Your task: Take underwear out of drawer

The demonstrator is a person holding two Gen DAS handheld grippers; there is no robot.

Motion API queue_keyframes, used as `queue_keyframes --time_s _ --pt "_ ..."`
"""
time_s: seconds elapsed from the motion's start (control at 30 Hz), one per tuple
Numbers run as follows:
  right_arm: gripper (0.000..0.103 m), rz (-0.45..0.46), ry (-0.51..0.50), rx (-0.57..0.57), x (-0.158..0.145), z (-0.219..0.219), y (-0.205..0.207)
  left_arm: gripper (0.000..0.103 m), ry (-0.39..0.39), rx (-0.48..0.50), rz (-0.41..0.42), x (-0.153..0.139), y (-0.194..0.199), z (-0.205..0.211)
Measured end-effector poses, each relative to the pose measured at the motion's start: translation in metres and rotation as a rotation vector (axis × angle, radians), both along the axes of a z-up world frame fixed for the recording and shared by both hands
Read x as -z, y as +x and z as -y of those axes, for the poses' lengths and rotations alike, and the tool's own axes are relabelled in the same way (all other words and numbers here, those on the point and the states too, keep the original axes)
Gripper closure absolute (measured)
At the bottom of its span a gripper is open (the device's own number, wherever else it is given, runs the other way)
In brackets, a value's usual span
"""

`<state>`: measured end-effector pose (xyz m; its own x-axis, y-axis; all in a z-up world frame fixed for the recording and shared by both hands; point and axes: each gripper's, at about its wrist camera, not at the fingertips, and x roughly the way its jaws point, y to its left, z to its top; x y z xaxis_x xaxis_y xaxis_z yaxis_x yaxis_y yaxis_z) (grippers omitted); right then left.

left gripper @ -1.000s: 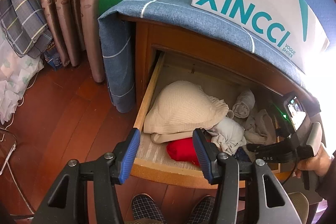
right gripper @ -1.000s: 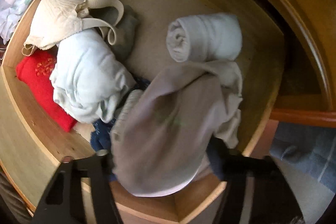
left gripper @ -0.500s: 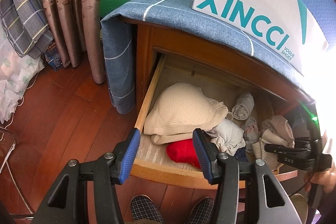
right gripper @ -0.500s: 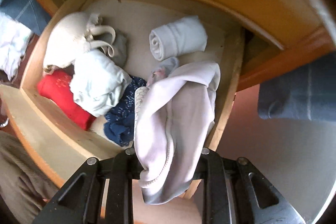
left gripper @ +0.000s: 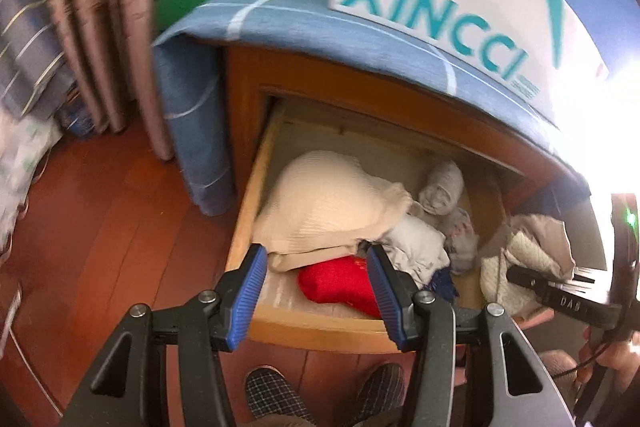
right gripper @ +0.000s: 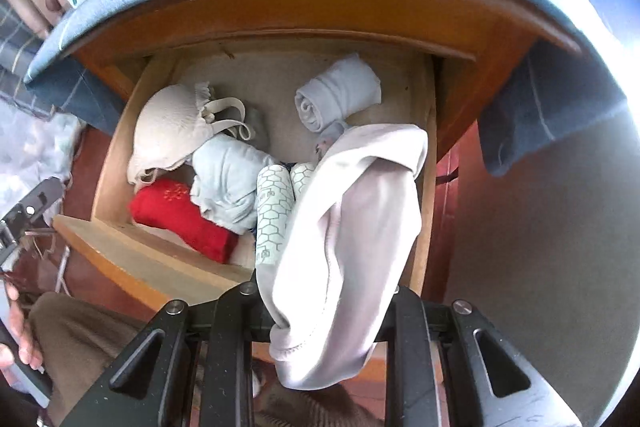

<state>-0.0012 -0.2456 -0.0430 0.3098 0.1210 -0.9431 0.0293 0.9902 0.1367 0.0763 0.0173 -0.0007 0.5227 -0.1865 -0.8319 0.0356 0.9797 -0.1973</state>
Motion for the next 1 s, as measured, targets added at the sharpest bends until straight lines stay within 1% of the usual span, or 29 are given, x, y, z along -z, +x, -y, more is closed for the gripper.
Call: queue_keyframes --time_s 0.13,0.23,0.3,0.33,0.37,0.47,0.53,0.6,0.67,0.77,0.87,1.0 --pt "0.081 0.009 0.052 0.043 -0.002 0.004 -0.008 0.050 0.066 0.122 -0.033 0.002 0.017 0.017" --pt "0.081 0.013 0.059 0.044 0.001 0.002 -0.006 0.050 0.166 0.212 -0.073 0.013 0.031 0.027" --pt "0.081 0.002 0.078 0.048 0.004 0.004 -0.004 0.050 0.214 0.264 -0.094 0.021 0.041 0.032" --pt "0.081 0.000 0.083 0.052 0.005 0.004 -0.004 0.050 0.219 0.286 -0.104 0.024 0.044 0.032" --pt "0.081 -0.001 0.087 0.055 0.005 0.005 -0.004 0.050 0.226 0.333 -0.124 0.028 0.049 0.036" --pt "0.081 -0.005 0.090 0.059 0.005 0.005 -0.004 0.050 0.246 0.431 -0.153 0.040 0.057 0.043" --pt "0.081 -0.008 0.092 0.056 0.005 0.005 -0.003 0.048 0.262 0.466 -0.183 0.050 0.067 0.047" --pt "0.081 -0.008 0.087 0.056 0.005 0.004 -0.003 0.044 0.257 0.488 -0.201 0.057 0.075 0.048" --pt "0.081 -0.010 0.084 0.054 0.005 0.003 -0.003 0.042 0.260 0.508 -0.227 0.065 0.085 0.049" --pt "0.081 -0.014 0.085 0.053 0.006 0.002 -0.002 0.041 0.288 0.536 -0.235 0.074 0.095 0.053" --pt "0.080 -0.019 0.096 0.059 0.008 0.003 -0.002 0.039 0.289 0.556 -0.250 0.080 0.104 0.054" --pt "0.080 -0.026 0.111 0.070 0.010 0.005 -0.002 0.035 0.322 0.620 -0.271 0.094 0.111 0.058"
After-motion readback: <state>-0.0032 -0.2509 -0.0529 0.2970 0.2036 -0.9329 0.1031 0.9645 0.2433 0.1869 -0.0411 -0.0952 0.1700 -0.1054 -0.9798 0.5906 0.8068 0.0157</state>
